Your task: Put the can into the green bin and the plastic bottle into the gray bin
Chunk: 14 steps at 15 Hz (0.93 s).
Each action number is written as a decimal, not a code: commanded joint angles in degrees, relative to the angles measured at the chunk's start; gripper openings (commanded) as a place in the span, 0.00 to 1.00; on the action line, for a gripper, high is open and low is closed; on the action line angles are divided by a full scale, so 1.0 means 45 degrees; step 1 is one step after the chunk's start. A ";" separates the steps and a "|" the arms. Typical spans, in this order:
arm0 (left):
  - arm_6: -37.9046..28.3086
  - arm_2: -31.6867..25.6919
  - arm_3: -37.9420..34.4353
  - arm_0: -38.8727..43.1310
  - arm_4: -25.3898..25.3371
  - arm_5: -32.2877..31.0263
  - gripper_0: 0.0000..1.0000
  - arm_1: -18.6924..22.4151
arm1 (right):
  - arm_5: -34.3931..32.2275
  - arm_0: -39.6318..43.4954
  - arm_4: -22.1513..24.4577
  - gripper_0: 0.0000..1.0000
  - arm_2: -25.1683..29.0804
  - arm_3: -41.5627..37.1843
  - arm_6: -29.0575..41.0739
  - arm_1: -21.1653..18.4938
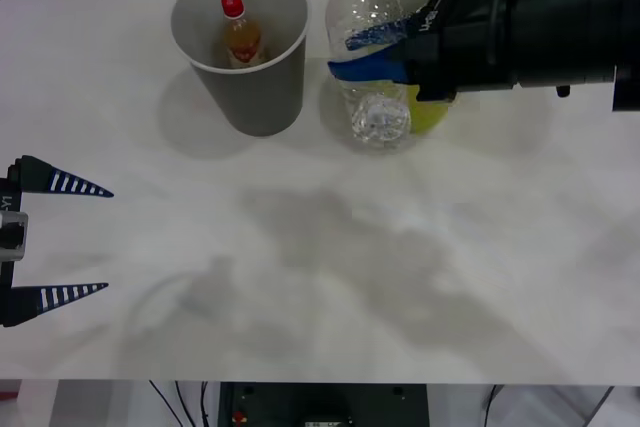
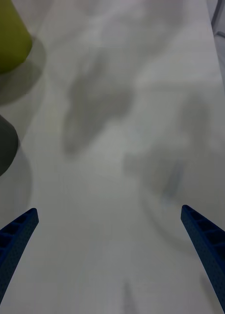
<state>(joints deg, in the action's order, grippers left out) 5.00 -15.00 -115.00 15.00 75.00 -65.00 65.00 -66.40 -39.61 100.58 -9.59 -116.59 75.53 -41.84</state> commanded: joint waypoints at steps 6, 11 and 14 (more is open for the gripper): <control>0.0000 0.0000 0.0000 0.0000 0.0000 0.0000 1.00 0.0000 | 0.1045 -0.5181 0.0519 0.00 -0.2380 0.5537 -0.0104 0.1641; 0.0000 0.0000 0.0000 0.0000 0.0000 0.0000 1.00 0.0000 | 0.2451 -0.7232 0.0929 0.00 -0.3376 0.9228 -0.1022 0.3262; 0.0000 0.0000 0.0000 0.0000 0.0000 0.0000 1.00 0.0000 | 0.3252 -0.8033 0.1066 0.00 -0.3806 1.0771 -0.1432 0.3946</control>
<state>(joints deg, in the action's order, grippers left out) 5.00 -15.00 -115.00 15.00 75.00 -65.00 65.00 -52.84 -74.95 105.33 -25.97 -69.43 69.18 -24.54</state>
